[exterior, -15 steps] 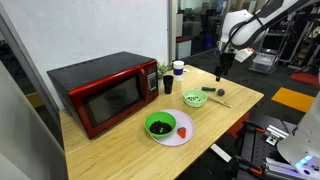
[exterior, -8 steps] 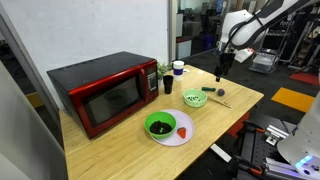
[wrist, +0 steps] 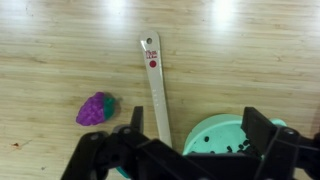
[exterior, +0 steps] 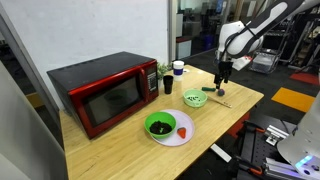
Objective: Use the big spoon to mix the contents of the green bowl on the plate then put it back on the table
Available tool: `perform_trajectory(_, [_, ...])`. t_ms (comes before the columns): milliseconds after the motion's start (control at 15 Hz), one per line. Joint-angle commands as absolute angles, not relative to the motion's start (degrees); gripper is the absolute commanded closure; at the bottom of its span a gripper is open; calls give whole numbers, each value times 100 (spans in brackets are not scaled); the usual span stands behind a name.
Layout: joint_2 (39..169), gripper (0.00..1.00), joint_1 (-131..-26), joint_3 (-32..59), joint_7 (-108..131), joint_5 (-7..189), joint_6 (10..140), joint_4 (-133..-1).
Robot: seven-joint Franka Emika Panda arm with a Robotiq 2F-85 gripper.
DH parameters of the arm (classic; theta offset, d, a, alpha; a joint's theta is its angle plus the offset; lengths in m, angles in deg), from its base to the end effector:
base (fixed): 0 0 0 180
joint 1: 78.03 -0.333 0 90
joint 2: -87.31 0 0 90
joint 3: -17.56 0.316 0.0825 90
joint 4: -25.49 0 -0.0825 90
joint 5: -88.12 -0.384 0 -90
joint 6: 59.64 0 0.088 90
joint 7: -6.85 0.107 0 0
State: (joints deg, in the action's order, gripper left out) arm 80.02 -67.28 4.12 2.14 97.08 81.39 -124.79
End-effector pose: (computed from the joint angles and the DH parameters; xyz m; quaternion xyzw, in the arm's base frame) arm 0.3867 -0.1712 0.2886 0.9936 -0.1068 -0.0256 0.0278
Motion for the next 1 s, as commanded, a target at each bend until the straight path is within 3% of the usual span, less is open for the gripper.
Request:
perform_trajectory(0, [8671, 0, -6673, 358, -144, 9337, 8806, -12425])
perform_trajectory(933, [10204, 0, -5962, 971, -2206, 7583, 10119, -11899])
